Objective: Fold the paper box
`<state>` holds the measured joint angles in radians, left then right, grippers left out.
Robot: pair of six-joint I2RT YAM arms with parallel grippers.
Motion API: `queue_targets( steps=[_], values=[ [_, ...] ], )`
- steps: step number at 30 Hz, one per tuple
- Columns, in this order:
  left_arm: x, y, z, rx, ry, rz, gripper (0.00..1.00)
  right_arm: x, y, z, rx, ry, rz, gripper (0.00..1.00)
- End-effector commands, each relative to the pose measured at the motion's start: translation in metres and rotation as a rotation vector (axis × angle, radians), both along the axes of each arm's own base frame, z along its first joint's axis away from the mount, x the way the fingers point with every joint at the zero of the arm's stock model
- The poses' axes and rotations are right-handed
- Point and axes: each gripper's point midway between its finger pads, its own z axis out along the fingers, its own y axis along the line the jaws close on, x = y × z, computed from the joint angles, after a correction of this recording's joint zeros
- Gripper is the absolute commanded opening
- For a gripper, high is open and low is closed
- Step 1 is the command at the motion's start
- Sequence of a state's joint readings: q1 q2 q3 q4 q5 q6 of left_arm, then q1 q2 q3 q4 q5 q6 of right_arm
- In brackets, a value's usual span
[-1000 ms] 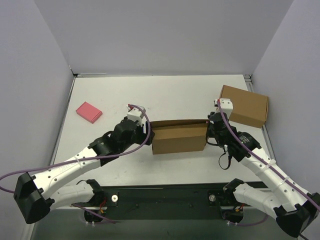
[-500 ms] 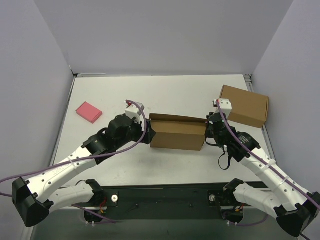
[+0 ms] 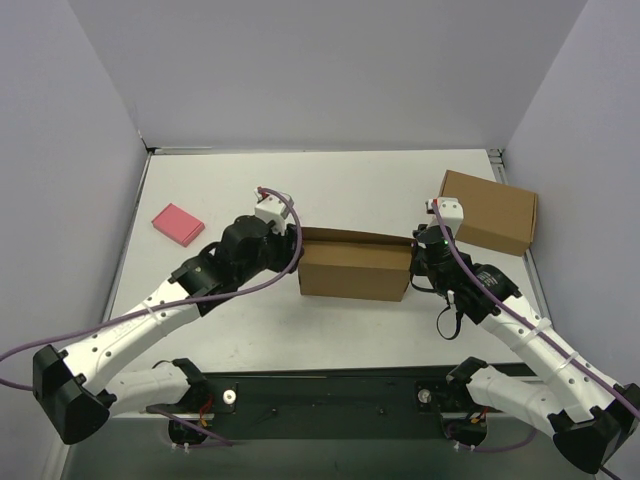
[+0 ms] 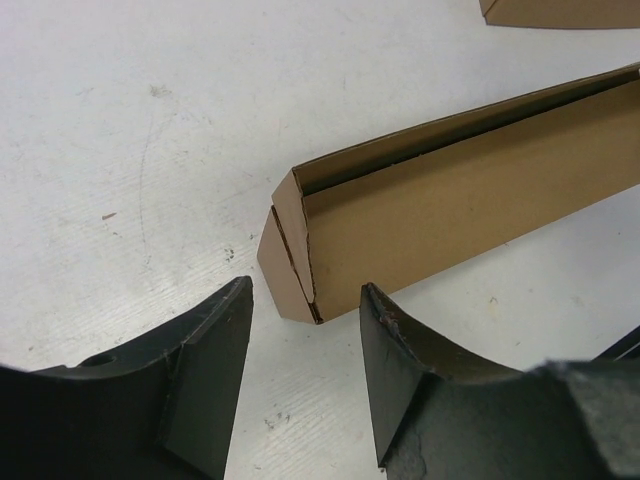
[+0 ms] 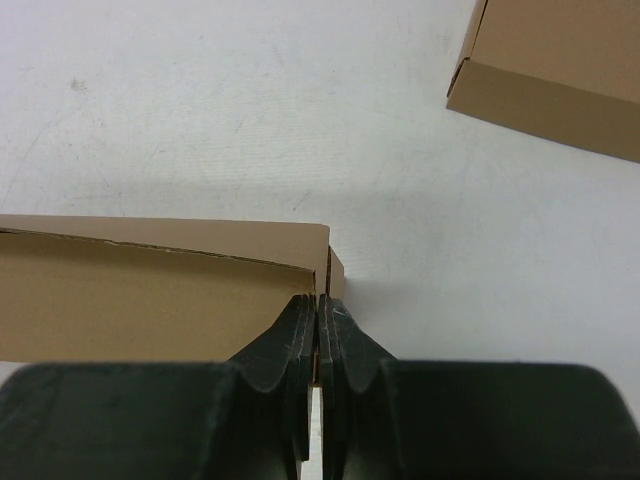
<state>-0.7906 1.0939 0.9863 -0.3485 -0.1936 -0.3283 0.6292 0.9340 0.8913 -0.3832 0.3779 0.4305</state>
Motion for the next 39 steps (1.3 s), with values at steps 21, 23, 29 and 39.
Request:
queue_targets(
  steps=[21, 23, 29, 39],
  values=[
    [0.025, -0.018, 0.021, 0.000, -0.073, -0.007, 0.18, -0.014, 0.002, -0.025, -0.035, 0.113, 0.027, 0.00],
    [0.025, -0.020, 0.020, 0.000, -0.063, -0.010, 0.07, -0.014, 0.002, -0.025, -0.035, 0.113, 0.026, 0.00],
    [0.025, -0.021, 0.020, -0.016, -0.048, -0.004, 0.00, -0.014, 0.002, -0.025, -0.037, 0.112, 0.027, 0.00],
    [0.025, -0.037, 0.022, -0.084, -0.003, -0.023, 0.00, -0.014, 0.002, -0.027, -0.036, 0.116, 0.028, 0.00]
  ],
)
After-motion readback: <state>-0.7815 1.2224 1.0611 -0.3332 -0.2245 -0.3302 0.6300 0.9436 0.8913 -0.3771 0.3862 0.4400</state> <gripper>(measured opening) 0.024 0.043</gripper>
